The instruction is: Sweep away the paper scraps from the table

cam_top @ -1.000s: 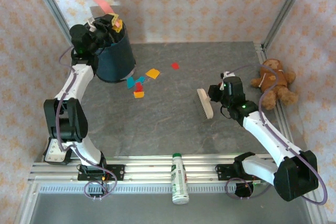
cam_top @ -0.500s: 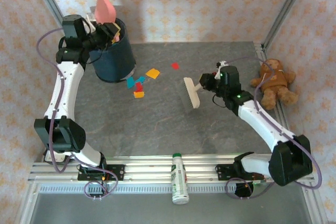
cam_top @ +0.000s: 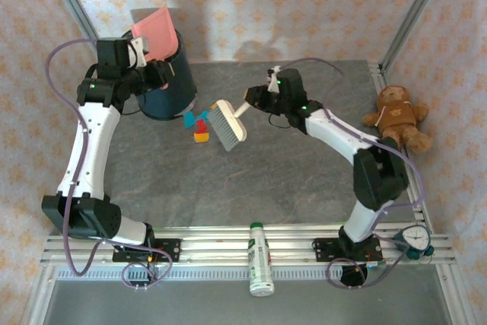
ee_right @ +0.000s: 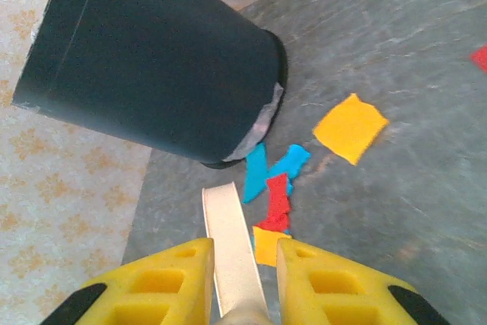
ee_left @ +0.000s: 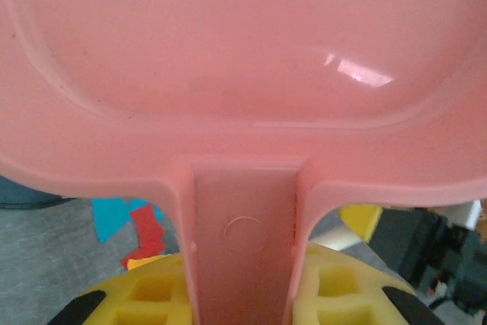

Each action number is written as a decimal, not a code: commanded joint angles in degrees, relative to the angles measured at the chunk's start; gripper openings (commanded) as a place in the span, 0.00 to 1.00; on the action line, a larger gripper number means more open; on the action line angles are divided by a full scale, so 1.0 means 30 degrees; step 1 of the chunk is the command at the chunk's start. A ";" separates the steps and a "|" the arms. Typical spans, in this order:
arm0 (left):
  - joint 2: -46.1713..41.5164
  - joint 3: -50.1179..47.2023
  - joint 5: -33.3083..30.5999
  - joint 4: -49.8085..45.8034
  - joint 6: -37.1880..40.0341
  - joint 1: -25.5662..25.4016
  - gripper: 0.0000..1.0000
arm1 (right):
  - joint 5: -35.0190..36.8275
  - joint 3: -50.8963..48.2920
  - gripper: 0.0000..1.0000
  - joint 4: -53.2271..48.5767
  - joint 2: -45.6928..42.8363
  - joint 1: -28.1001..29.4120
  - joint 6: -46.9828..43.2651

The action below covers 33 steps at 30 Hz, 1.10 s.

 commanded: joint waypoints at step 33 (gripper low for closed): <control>-0.1716 -0.2697 -0.3301 0.2193 0.1456 -0.0024 0.00 | 0.3577 0.6890 0.00 -0.2426 0.7377 0.0252 0.3111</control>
